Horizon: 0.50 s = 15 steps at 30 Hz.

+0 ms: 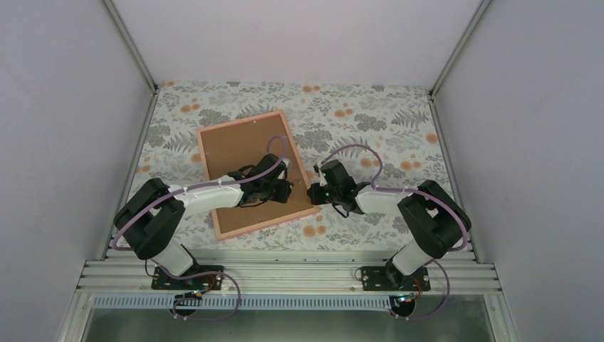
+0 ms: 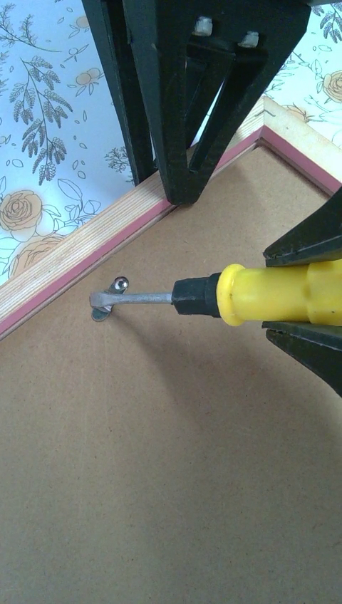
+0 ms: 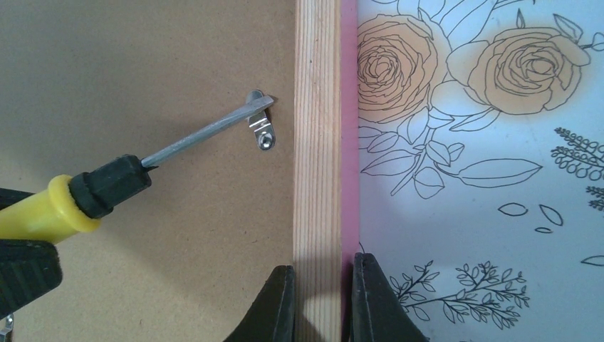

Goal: Take the photo out of the frame

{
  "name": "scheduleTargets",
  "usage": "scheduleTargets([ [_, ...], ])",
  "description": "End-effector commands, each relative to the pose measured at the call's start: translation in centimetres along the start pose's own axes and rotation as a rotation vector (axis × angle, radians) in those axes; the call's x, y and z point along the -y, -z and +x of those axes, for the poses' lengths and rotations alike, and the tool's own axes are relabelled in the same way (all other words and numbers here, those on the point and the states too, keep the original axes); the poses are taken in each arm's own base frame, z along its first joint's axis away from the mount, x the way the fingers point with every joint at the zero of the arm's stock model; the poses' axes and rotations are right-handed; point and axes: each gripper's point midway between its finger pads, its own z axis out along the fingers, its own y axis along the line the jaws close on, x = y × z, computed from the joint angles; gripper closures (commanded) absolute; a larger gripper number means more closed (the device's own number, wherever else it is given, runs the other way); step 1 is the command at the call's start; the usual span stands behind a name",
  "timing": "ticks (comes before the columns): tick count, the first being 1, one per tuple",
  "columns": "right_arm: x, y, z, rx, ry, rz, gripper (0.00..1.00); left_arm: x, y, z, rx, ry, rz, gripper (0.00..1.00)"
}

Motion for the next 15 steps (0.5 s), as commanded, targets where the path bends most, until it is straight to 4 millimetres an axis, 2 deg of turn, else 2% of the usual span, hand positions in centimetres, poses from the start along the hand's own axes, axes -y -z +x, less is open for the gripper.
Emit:
scheduleTargets([
  [1, 0.0, 0.2, 1.6, -0.062, -0.01, 0.0, 0.96, -1.0, -0.2, 2.9, -0.124, 0.01, -0.037, 0.98],
  [9, 0.0, 0.2, 1.6, -0.061, -0.012, 0.002, 0.96, -1.7, -0.2, 4.1, -0.167, 0.02, -0.065, 0.98],
  [15, 0.0, 0.2, 1.5, -0.06, -0.008, 0.001, 0.96, -1.6, 0.5, 4.0, -0.149, 0.025, -0.064, 0.98],
])
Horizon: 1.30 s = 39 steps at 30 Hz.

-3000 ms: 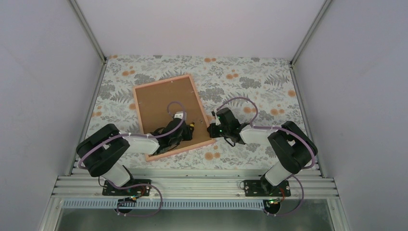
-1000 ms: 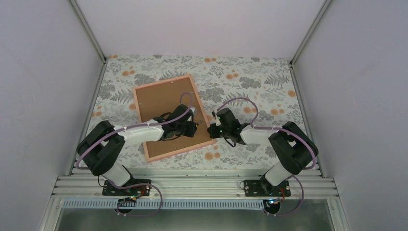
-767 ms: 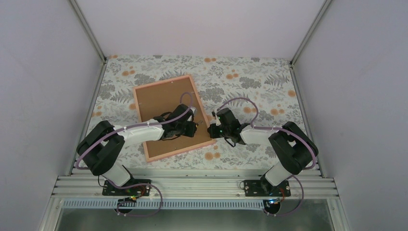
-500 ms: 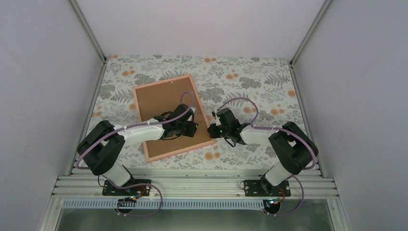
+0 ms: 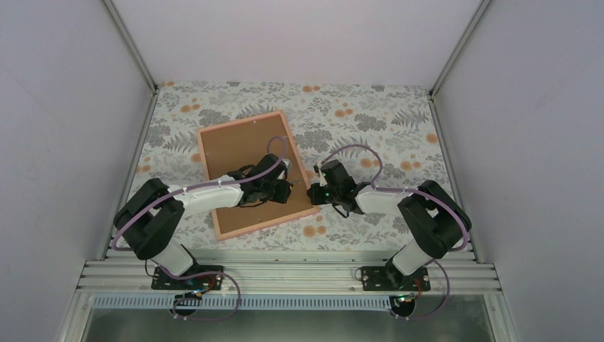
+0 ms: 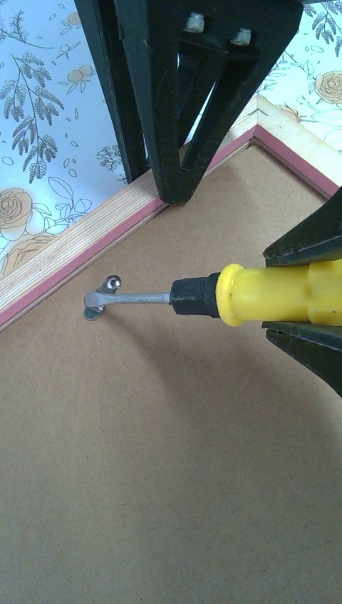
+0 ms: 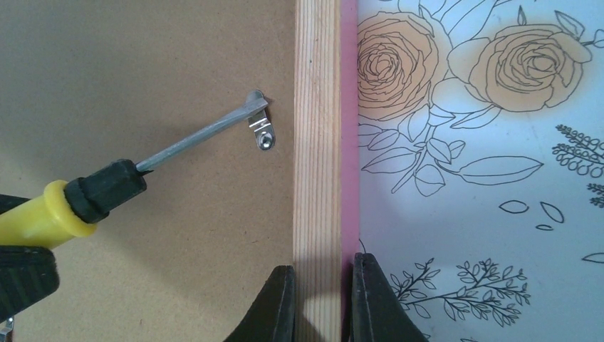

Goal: Take the photo out of the frame

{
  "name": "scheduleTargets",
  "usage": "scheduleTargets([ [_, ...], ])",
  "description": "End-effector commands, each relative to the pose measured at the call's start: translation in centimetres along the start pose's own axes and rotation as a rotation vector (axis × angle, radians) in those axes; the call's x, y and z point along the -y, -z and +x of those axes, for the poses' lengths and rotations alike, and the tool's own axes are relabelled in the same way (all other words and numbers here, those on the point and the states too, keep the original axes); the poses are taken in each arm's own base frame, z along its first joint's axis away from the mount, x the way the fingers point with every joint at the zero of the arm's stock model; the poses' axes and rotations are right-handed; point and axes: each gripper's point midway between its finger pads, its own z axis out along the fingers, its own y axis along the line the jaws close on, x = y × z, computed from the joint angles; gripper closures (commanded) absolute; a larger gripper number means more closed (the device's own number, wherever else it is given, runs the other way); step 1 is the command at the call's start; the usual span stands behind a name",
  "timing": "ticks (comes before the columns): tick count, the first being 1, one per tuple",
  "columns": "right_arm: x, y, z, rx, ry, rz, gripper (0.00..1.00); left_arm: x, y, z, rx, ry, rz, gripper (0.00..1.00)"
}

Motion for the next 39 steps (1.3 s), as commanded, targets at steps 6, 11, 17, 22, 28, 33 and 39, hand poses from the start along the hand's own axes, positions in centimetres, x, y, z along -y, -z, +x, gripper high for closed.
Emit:
scheduleTargets([
  [6, 0.0, 0.6, 1.2, -0.055, 0.008, 0.01, 0.96, -1.6, 1.8, 1.9, -0.04, 0.028, -0.071, 0.98],
  [11, -0.2, 1.2, 0.5, -0.051, 0.033, 0.025, 0.87, -2.1, 3.0, 0.5, 0.033, 0.04, -0.09, 0.98],
  [17, -1.2, 1.8, -2.5, 0.007, 0.087, 0.044, 0.68, -3.1, 5.0, -1.0, 0.119, 0.061, -0.101, 0.98],
  [22, -1.4, 0.9, -5.6, 0.041, 0.125, 0.09, 0.59, -4.9, 6.3, -1.9, 0.165, 0.087, -0.125, 0.98],
  [28, -1.3, -1.6, -9.9, 0.075, 0.156, 0.113, 0.58, -7.1, 7.3, -2.6, 0.203, 0.124, -0.143, 0.98],
  [33, -1.0, -4.0, -13.7, 0.103, 0.166, 0.125, 0.59, -8.4, 7.5, -3.1, 0.214, 0.146, -0.144, 0.98],
  [39, 0.2, -6.7, -16.2, 0.109, 0.167, 0.152, 0.62, -9.1, 7.6, -4.1, 0.229, 0.141, -0.148, 0.98],
])
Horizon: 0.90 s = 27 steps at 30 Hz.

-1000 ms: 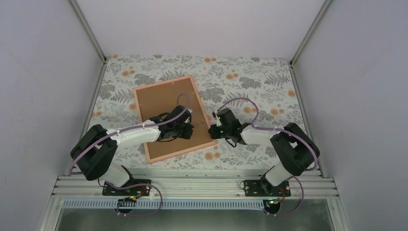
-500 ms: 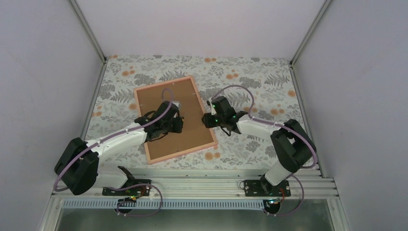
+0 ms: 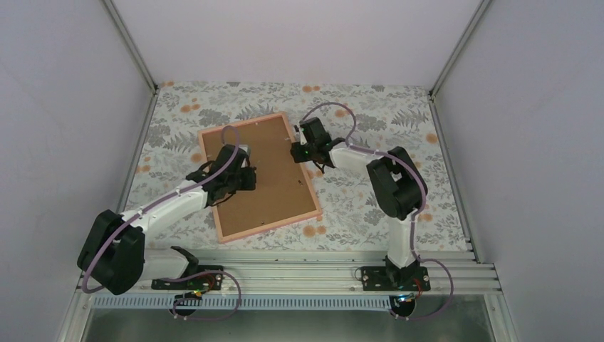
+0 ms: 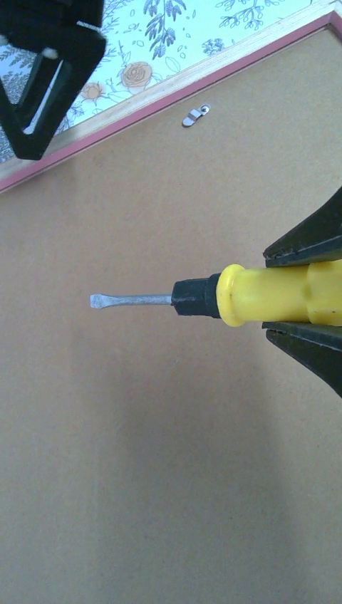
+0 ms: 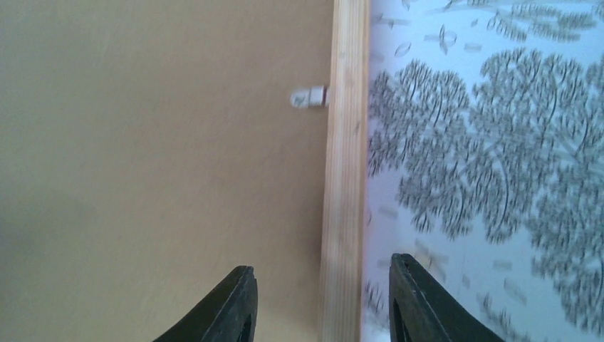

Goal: Take the photo out of the frame

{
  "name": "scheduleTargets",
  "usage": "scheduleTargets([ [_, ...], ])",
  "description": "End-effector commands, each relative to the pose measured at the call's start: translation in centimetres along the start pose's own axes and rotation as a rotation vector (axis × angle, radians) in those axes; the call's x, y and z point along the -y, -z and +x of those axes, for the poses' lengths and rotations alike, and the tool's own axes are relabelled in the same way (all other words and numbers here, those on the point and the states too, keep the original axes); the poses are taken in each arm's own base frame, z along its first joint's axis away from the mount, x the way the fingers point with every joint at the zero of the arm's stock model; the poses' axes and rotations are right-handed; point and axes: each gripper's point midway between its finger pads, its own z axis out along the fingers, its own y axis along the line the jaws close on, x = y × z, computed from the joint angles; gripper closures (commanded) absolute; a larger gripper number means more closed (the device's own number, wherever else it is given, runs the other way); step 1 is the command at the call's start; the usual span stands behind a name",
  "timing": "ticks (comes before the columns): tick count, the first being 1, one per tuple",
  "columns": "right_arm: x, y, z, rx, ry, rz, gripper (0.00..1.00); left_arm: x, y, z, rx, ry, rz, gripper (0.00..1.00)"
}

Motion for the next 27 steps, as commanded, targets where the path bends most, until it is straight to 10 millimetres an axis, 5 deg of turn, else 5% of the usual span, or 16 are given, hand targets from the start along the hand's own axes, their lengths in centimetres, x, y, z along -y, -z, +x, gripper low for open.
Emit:
scheduleTargets([
  [1, 0.9, -1.7, -1.9, 0.018, 0.03, 0.028, 0.62, 0.4, 0.1, -1.2, 0.031, -0.028, 0.026, 0.98],
  [13, 1.5, -4.7, -2.1, -0.015, 0.036, 0.018, 0.74, 1.2, -1.0, -2.5, 0.043, -0.045, 0.049, 0.97],
  [20, 1.9, -4.3, -0.5, -0.046, 0.023, 0.022, 0.93, 2.4, -1.7, -3.4, 0.047, -0.048, 0.09, 0.98],
  [27, 2.0, -2.8, 1.4, -0.059, -0.008, 0.004, 0.96, 4.3, -2.9, -4.1, 0.042, -0.048, 0.178, 0.98],
])
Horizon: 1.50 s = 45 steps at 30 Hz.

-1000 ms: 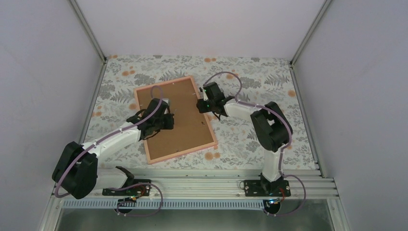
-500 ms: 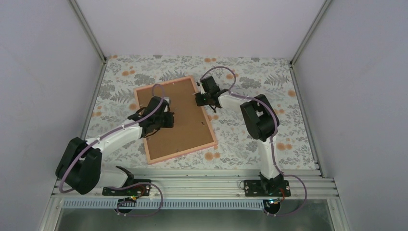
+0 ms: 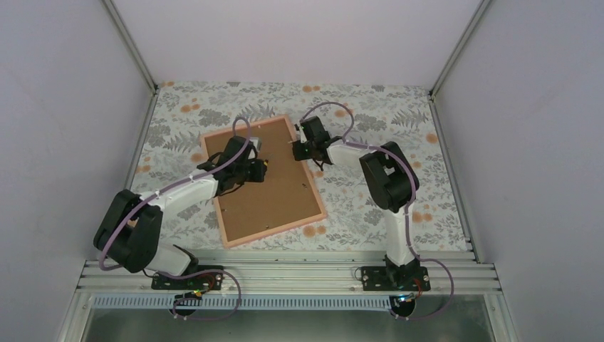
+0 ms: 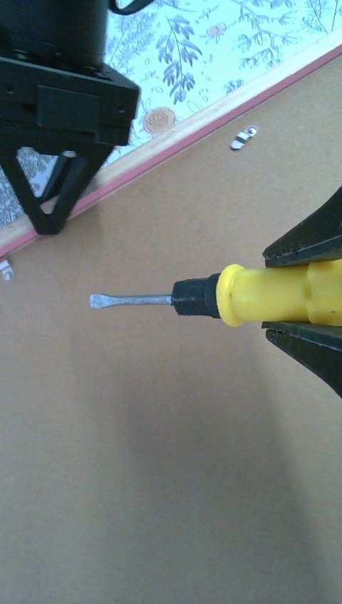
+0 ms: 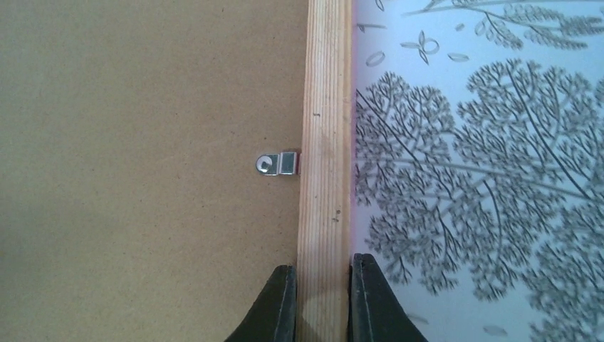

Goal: Take the photo out of the frame

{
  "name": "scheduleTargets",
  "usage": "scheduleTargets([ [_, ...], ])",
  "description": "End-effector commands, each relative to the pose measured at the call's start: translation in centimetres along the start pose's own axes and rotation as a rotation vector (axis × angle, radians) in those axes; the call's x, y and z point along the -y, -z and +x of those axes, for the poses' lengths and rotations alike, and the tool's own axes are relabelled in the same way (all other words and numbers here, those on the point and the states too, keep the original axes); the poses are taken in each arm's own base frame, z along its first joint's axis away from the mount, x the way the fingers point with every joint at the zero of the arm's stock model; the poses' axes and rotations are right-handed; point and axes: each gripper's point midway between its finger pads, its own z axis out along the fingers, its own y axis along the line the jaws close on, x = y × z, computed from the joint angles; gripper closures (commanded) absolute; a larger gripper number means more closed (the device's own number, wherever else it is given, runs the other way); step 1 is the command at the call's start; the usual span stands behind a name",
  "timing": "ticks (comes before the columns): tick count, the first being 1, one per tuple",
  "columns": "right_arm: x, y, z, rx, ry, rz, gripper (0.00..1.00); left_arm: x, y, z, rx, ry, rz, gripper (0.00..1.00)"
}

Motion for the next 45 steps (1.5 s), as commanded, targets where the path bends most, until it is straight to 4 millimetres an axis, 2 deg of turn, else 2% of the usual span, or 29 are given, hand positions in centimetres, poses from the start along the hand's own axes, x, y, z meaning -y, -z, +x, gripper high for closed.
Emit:
scheduleTargets([
  [1, 0.7, 1.1, 2.7, -0.062, -0.02, -0.006, 0.96, 2.4, -0.8, -2.2, 0.038, -0.01, 0.104, 0.98],
  [9, 0.0, 2.3, 3.8, -0.058, -0.054, -0.058, 0.96, 4.0, -3.3, -2.6, 0.019, -0.002, 0.188, 0.98],
  [18, 0.0, 2.2, 5.0, -0.074, -0.07, -0.074, 0.96, 4.6, -5.7, -3.2, 0.004, 0.0, 0.214, 0.98],
  [27, -0.1, 2.0, 5.4, -0.081, -0.071, -0.087, 0.96, 4.6, -7.7, -2.8, -0.028, 0.002, 0.216, 0.98],
  [41, -0.2, 1.8, 5.8, -0.091, -0.07, -0.097, 0.96, 4.3, -9.6, -2.4, -0.043, 0.012, 0.207, 0.98],
  [45, -0.2, 1.9, 5.8, -0.091, -0.069, -0.098, 0.96, 3.6, -9.9, -2.3, -0.038, 0.028, 0.174, 0.98],
])
